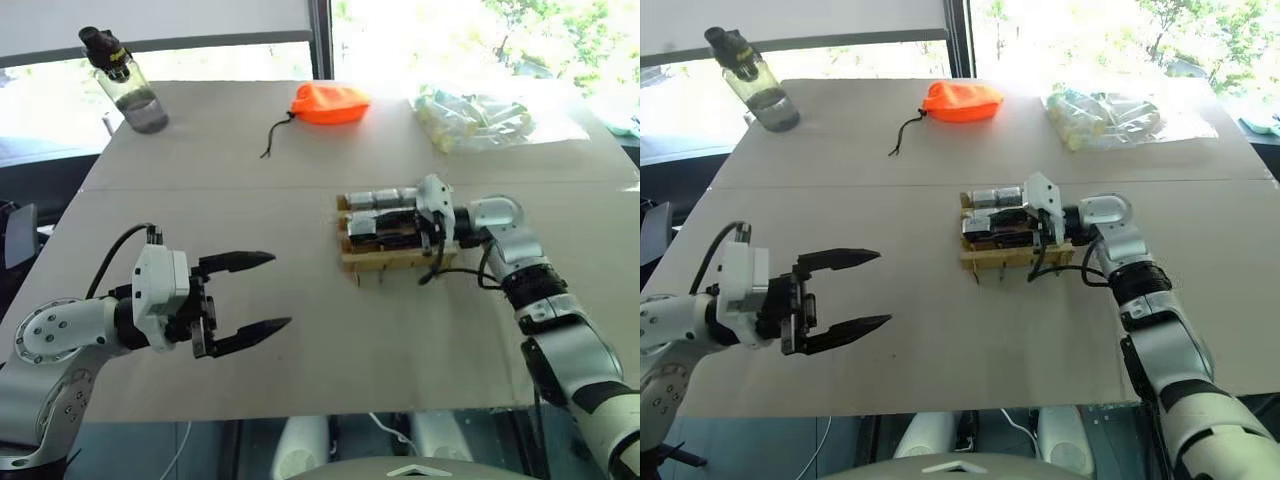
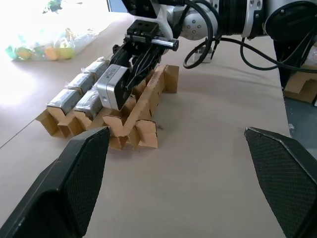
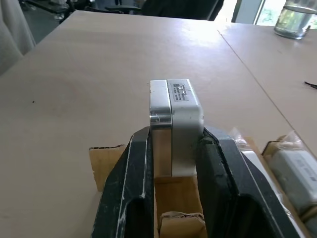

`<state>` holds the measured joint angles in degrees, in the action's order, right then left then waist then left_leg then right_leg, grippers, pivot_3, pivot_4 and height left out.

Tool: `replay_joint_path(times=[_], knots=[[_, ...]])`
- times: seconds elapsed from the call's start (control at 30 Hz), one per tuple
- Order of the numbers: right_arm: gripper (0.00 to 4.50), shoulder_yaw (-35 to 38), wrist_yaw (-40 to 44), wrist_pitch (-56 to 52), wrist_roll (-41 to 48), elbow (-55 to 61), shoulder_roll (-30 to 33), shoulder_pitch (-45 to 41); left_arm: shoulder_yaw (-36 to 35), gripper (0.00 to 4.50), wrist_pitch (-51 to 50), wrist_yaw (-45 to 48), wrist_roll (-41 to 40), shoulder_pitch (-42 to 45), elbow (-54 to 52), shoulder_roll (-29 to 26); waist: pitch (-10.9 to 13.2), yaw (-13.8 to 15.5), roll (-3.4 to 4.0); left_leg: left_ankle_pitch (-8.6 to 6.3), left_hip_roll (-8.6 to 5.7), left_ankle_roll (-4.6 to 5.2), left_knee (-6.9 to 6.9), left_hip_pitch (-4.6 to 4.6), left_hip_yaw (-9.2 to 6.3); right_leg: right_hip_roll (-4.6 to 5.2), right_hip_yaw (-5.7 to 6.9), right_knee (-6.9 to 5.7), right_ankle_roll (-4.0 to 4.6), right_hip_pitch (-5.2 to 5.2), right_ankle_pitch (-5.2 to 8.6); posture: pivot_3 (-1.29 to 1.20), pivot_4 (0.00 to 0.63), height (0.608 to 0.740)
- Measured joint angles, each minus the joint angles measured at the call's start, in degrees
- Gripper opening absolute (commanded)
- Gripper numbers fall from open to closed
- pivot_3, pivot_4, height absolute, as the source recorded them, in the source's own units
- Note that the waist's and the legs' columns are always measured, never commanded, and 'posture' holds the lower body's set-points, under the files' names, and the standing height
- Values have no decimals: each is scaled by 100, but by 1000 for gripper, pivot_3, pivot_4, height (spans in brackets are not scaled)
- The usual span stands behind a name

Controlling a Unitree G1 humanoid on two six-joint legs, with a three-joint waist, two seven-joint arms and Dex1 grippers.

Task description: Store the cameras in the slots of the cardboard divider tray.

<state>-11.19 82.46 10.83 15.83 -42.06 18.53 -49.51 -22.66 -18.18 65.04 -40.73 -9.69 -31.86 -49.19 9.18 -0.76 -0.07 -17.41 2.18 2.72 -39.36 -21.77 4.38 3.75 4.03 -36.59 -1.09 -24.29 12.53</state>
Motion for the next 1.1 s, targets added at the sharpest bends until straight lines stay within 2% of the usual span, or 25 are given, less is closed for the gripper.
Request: replay_joint_path(times=[0.53, 1.1], knots=[[654, 231, 417, 330, -249, -1442, -42, -614, -119, 4500, -31, -49, -2, -60, -25, -13, 1, -11, 2, 1, 0, -2, 0, 3, 3, 4, -4, -3, 1, 0, 0, 0, 150, 740], [654, 353, 431, 540, -447, -1744, -153, -654, -119, 4500, -62, -116, -5, -66, -99, 0, 1, -13, 1, 2, 0, -3, 0, 4, 4, 7, -6, -6, 1, 0, 0, 0, 150, 740]])
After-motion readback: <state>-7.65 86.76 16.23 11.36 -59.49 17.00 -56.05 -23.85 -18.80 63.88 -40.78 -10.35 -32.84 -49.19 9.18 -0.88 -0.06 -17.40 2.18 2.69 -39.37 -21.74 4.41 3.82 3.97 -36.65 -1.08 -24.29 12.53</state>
